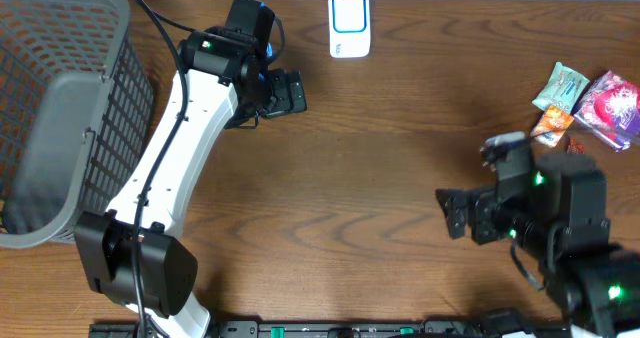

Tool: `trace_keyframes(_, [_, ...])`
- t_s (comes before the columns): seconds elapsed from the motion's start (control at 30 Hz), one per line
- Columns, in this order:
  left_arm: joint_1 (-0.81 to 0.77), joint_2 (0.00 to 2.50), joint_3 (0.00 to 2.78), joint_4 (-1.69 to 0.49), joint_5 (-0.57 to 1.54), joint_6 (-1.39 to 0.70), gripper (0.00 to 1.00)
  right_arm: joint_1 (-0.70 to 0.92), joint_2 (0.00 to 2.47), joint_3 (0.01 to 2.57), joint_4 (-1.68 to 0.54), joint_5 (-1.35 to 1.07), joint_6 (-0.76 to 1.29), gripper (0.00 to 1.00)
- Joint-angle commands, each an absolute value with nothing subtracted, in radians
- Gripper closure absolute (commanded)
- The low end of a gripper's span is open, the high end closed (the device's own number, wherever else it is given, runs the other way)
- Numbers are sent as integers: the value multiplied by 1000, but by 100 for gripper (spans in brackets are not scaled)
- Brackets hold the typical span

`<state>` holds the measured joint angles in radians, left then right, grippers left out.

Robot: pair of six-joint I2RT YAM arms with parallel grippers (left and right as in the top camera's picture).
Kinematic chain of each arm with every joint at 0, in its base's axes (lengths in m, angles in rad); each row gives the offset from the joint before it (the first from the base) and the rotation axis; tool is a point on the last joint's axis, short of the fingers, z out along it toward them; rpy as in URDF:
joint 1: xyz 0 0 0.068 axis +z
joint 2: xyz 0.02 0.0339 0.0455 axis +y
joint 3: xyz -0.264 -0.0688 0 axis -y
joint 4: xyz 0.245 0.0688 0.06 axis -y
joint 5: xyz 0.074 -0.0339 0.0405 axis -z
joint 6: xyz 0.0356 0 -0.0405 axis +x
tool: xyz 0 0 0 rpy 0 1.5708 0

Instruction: Scan the item barcode

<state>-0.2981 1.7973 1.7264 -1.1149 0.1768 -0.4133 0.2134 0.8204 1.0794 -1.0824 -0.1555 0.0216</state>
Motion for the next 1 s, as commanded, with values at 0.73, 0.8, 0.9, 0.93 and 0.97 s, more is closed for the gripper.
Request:
trace_keyframes(0.73, [-297,1805,1720,-1118,163,-397,2,176,192,284,-268,-240,-68,1])
trace_keyframes(0.8, [-297,1805,1720,-1118,163,-397,2,170,169,235,-204,-242,-68,1])
trace_keyframes(0.9, [-297,1805,1720,-1118,163,-397,2,168,134,179,-131,-242,-69,1])
trace_keyframes(0.93, [-297,1805,1720,-1118,163,-397,2,167,121,163,-109,-237,-69,1])
trace_keyframes(0.97, [-297,1805,1720,-1118,163,-397,2,163,106,145,-85,-237,-69,1])
